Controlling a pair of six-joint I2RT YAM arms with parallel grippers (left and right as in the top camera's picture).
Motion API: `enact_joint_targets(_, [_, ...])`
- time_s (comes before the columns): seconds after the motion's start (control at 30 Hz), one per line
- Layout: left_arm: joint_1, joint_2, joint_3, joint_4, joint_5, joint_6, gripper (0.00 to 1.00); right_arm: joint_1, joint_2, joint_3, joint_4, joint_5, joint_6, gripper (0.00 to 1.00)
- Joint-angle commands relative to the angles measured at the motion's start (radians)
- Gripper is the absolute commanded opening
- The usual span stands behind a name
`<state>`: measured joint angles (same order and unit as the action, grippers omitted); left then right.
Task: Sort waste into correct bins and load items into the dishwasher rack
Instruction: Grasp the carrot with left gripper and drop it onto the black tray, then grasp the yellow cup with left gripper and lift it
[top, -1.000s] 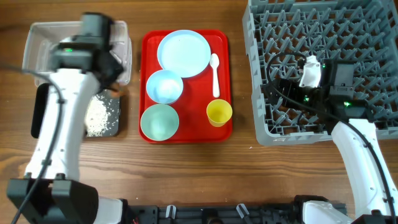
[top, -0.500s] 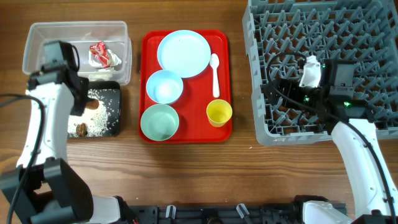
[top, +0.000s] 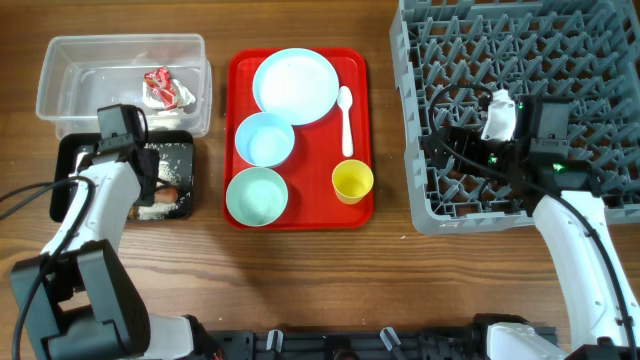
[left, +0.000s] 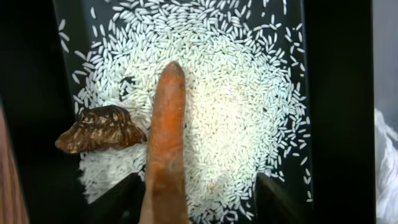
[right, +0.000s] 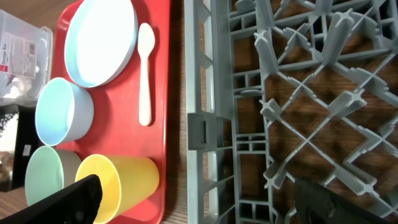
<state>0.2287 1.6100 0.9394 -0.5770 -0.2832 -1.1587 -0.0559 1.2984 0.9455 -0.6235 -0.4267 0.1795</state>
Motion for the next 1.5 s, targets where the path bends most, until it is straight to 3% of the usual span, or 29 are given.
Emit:
enact_joint_targets(0.0, [0.005, -0.017, -0.004, -0.003, -0.014, 0.003, 0.61, -0.002, 0.007, 0.021, 0.003, -0.013, 0.006, 1.00])
enact_joint_targets(0.13, [0.004, -0.066, 0.011, -0.004, -0.008, 0.107, 0.60, -0.002, 0.007, 0.021, 0.003, -0.012, 0.006, 1.00])
enact_joint_targets(0.23, [0.004, -0.148, 0.035, -0.014, 0.083, 0.291, 0.61, -0.002, 0.007, 0.021, 0.006, -0.013, 0.006, 1.00])
enact_joint_targets(0.27, [0.004, -0.181, 0.042, -0.013, 0.139, 0.359, 0.61, -0.002, 0.007, 0.021, 0.008, -0.013, 0.006, 1.00])
enact_joint_targets(0.4, [0.002, -0.318, 0.056, 0.016, 0.486, 0.511, 0.78, -0.002, 0.007, 0.021, 0.018, -0.013, 0.007, 1.00])
enact_joint_targets(0.53, [-0.063, -0.375, 0.056, 0.081, 0.712, 0.612, 0.81, -0.002, 0.007, 0.021, 0.027, -0.013, 0.007, 1.00])
enact_joint_targets(0.73, [-0.328, -0.311, 0.086, 0.140, 0.719, 0.712, 0.80, -0.002, 0.007, 0.021, 0.032, -0.013, 0.007, 1.00])
enact_joint_targets(0.97, [-0.633, -0.054, 0.269, 0.063, 0.594, 0.865, 0.80, -0.002, 0.007, 0.021, 0.028, -0.013, 0.008, 1.00])
enact_joint_targets(1.1, [-0.705, 0.097, 0.306, 0.061, 0.593, 0.884, 0.81, -0.002, 0.007, 0.021, 0.022, -0.013, 0.007, 1.00])
enact_joint_targets(1.33, [-0.752, 0.184, 0.306, 0.053, 0.630, 0.972, 0.80, -0.002, 0.007, 0.021, 0.023, -0.012, 0.006, 1.00])
enact_joint_targets(1.47, [-0.755, 0.197, 0.306, 0.018, 0.623, 0.999, 0.73, -0.002, 0.007, 0.021, 0.024, -0.012, 0.006, 1.00])
